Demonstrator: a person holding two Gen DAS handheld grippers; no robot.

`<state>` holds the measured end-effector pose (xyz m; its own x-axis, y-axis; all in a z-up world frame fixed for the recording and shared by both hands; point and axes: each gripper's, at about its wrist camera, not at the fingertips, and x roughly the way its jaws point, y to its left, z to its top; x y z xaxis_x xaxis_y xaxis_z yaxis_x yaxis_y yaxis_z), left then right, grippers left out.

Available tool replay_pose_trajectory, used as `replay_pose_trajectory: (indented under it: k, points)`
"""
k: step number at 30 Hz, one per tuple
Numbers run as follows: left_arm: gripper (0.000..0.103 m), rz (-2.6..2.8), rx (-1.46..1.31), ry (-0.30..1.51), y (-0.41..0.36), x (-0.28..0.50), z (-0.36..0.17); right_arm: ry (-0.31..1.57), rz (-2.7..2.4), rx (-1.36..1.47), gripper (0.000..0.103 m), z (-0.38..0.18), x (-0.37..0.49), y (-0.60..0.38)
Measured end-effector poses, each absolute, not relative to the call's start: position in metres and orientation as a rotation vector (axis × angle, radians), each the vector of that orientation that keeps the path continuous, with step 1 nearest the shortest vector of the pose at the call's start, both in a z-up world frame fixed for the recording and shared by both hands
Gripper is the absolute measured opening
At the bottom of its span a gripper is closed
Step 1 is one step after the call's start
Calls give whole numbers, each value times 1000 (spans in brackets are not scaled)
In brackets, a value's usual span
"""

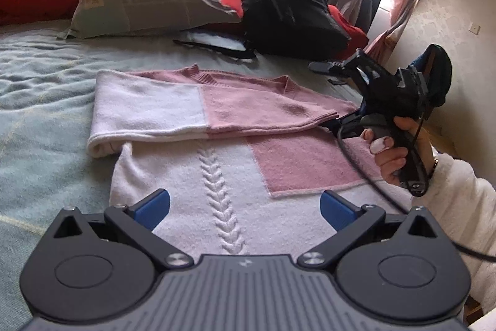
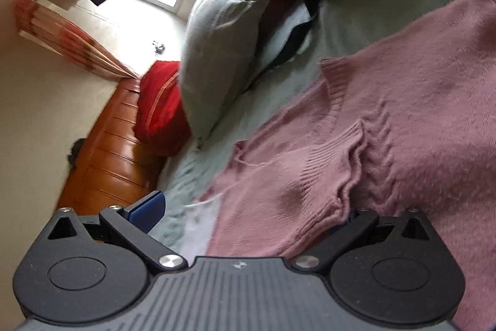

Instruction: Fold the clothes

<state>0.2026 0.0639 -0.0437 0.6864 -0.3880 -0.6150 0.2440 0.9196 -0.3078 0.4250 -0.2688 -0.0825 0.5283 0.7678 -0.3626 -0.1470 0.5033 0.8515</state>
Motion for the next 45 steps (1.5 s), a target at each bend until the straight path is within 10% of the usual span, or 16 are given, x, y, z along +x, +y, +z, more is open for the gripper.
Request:
replay_pose_trajectory:
  k: [2, 6, 26, 33, 45]
  points:
    - [102, -347, -210, 745, 65, 203, -46, 830, 596, 866, 83, -88, 428, -274]
    - [102, -341, -224, 760, 67, 201, -50, 842, 507, 921, 5, -107, 431, -291]
    - [102, -335, -234, 757, 71, 196, -46, 817, 336, 729, 9, -84, 408, -287]
    - [102, -341, -175, 737, 75, 197, -34, 706, 246, 458, 43, -35, 378, -282]
    - [102, -357, -110, 724, 98, 284, -11, 770, 377, 22, 43, -57, 380, -214]
